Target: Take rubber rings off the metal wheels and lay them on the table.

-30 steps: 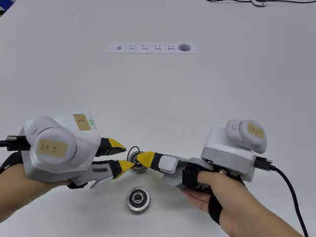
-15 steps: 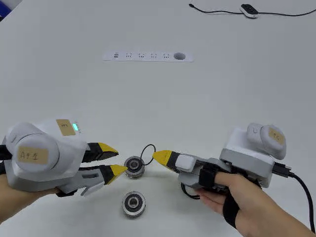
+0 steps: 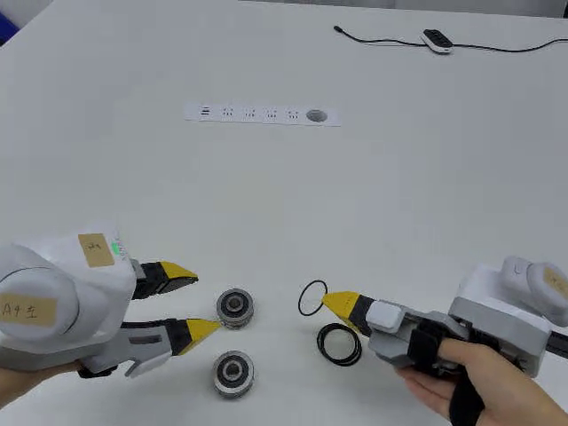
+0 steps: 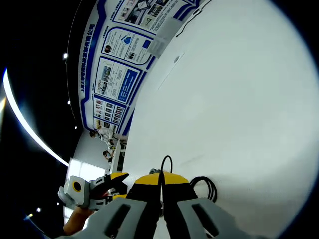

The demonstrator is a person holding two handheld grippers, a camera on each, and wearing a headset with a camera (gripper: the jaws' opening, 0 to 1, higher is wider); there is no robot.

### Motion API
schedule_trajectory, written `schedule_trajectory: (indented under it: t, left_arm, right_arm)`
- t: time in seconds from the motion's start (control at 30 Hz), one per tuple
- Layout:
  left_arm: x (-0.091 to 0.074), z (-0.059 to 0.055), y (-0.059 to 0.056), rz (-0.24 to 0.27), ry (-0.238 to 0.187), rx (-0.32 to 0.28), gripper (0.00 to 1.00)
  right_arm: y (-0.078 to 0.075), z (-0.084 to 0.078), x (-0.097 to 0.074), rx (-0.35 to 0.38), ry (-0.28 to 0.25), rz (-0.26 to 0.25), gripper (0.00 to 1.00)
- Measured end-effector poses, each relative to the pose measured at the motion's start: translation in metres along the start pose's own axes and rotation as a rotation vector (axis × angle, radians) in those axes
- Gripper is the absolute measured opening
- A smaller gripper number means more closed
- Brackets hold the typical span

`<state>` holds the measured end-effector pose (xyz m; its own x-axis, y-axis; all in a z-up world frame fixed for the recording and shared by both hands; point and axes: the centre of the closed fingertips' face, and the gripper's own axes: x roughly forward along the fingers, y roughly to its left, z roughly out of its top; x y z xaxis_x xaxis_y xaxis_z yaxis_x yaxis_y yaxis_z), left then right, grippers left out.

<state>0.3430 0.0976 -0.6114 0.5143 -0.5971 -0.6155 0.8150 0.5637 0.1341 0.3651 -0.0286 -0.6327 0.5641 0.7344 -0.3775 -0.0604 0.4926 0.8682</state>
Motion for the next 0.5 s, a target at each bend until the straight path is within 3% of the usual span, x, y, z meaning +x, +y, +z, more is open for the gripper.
schedule_trajectory:
  t: [0.33,0.5]
  left_arm:
    - [-0.006,0.006,-0.002,0.012,-0.047,-0.012,0.45]
    - [-0.009,0.004,-0.003,0.018,-0.045,-0.014,0.46]
  right_arm:
    - [-0.012,-0.012,-0.016,0.042,-0.005,-0.025,0.02]
    - [-0.023,-0.017,-0.022,0.066,-0.011,-0.050,0.02]
